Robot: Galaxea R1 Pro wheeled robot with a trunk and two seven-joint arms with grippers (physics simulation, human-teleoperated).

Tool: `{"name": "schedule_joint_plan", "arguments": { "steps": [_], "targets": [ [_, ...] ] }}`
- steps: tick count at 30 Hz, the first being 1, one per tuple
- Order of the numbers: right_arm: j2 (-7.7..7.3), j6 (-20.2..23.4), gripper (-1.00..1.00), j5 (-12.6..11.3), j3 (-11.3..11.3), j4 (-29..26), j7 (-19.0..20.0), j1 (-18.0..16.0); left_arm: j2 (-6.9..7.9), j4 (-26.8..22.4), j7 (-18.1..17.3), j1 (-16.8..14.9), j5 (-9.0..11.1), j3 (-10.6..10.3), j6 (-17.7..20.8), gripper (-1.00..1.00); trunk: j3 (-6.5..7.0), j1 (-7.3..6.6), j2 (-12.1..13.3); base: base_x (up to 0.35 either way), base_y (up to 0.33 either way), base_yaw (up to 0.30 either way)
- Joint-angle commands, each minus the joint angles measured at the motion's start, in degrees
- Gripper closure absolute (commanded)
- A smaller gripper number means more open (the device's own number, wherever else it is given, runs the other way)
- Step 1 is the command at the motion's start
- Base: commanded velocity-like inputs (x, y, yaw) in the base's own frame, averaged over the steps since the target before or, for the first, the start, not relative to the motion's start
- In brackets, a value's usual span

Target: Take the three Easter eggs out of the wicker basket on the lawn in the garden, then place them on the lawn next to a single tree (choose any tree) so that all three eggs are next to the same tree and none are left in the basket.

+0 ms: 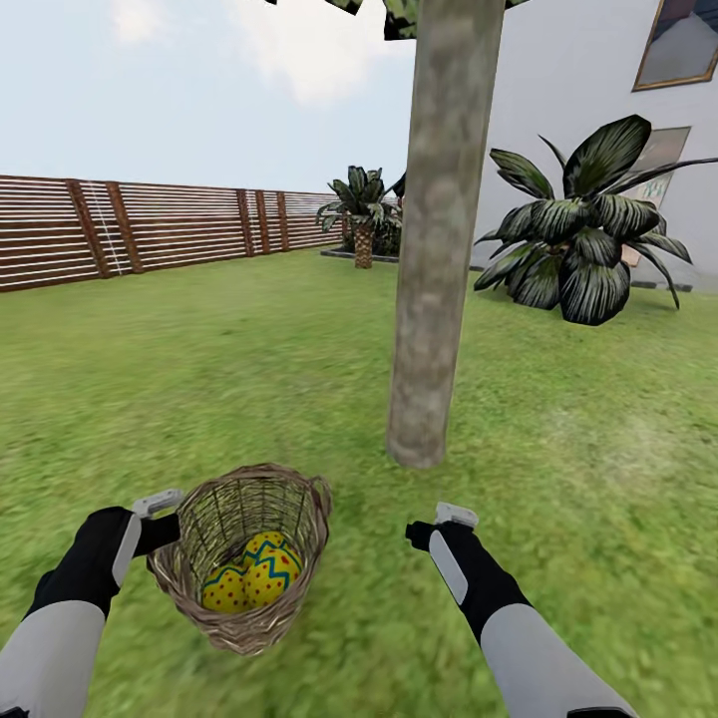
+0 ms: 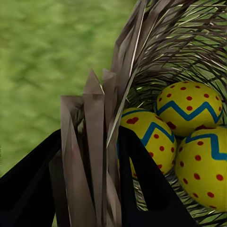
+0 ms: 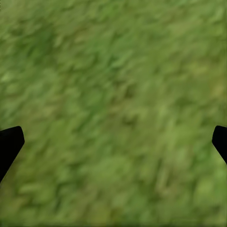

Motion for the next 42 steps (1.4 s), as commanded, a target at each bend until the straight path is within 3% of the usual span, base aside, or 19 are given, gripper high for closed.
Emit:
{"name": "schedule_joint_plan", "arguments": {
  "steps": [1,10,14,23,24,27,33,42],
  "targets": [
    [0.02,0.2,-1.0,-0.5,0.0,-0.1,-0.4,0.0,-0.02,-0.1,-0.2,0.0,0.3,0.1,0.3,1.0,-0.06,-0.01,0.0,0.0,0.0,0.0],
    [0.02,0.0,-1.0,-0.4,0.0,-0.2,0.2,0.0,-0.07,-0.3,0.0,0.0,0.4,0.1,0.0,1.0,-2.05,0.22,-0.1,0.0,0.0,0.0],
    [0.02,-2.3,-1.0,-0.5,0.1,-0.2,0.3,0.1,-0.18,-0.3,0.0,0.0,0.4,0.0,0.0,1.0,-2.94,0.32,-0.2,0.0,0.0,0.0],
    [0.02,-2.6,-1.0,-0.5,0.1,-0.2,0.4,0.1,-0.12,-0.4,-0.3,0.0,0.4,0.1,-0.1,1.0,-2.94,0.32,-0.2,0.0,0.0,0.0],
    [0.02,-2.6,-1.0,-0.5,0.1,-0.2,0.4,0.1,-0.12,-1.3,-0.4,0.0,0.4,0.0,-0.2,-1.0,-2.94,0.32,-0.2,0.0,0.0,0.0],
    [0.02,-2.6,-1.0,-0.5,0.1,-0.2,0.4,0.1,-0.16,-4.3,-0.5,0.0,0.4,-0.1,0.3,-1.0,-2.94,0.32,-0.2,0.0,0.0,0.0],
    [0.02,-2.7,-1.0,-0.5,0.1,-0.2,0.4,0.1,-0.11,-4.7,-0.5,0.0,0.4,-0.1,0.3,-1.0,-2.94,0.32,-0.2,0.0,0.0,0.0],
    [0.02,-2.7,-1.0,-0.5,0.1,-0.2,0.4,0.1,0.15,-5.4,-0.7,0.0,1.0,0.7,1.7,-1.0,-0.94,0.09,-0.1,0.0,0.0,0.0]
  ]
}}
